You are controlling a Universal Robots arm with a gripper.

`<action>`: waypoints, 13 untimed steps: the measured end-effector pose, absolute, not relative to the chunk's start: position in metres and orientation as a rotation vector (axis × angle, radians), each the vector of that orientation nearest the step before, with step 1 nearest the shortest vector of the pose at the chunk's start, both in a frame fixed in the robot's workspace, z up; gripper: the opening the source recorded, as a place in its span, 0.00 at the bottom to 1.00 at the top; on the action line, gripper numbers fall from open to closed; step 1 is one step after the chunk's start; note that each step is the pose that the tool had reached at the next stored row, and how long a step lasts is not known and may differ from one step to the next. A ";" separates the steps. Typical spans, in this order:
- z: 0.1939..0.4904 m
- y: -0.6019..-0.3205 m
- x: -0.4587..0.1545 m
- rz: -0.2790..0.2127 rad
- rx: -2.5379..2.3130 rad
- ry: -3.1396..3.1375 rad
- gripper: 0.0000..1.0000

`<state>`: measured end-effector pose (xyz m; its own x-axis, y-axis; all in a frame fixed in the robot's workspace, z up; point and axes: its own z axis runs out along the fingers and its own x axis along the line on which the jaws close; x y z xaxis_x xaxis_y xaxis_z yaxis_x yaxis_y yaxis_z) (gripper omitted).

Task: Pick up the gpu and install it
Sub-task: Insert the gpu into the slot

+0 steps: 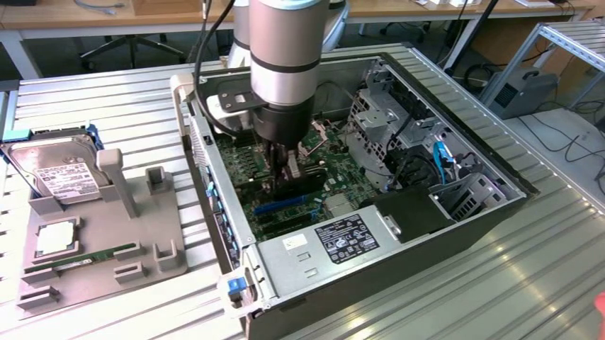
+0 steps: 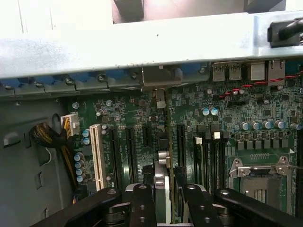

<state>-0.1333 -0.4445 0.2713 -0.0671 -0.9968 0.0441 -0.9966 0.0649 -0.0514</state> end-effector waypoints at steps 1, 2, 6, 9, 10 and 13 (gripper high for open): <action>0.271 -0.444 -0.134 -0.108 -2.144 2.291 0.27; 0.271 -0.444 -0.134 -0.110 -2.145 2.292 0.27; 0.269 -0.444 -0.136 -0.119 -2.149 2.295 0.27; 0.267 -0.444 -0.136 -0.125 -2.151 2.297 0.27; 0.267 -0.444 -0.136 -0.127 -2.152 2.298 0.27; 0.265 -0.444 -0.136 -0.129 -2.153 2.299 0.27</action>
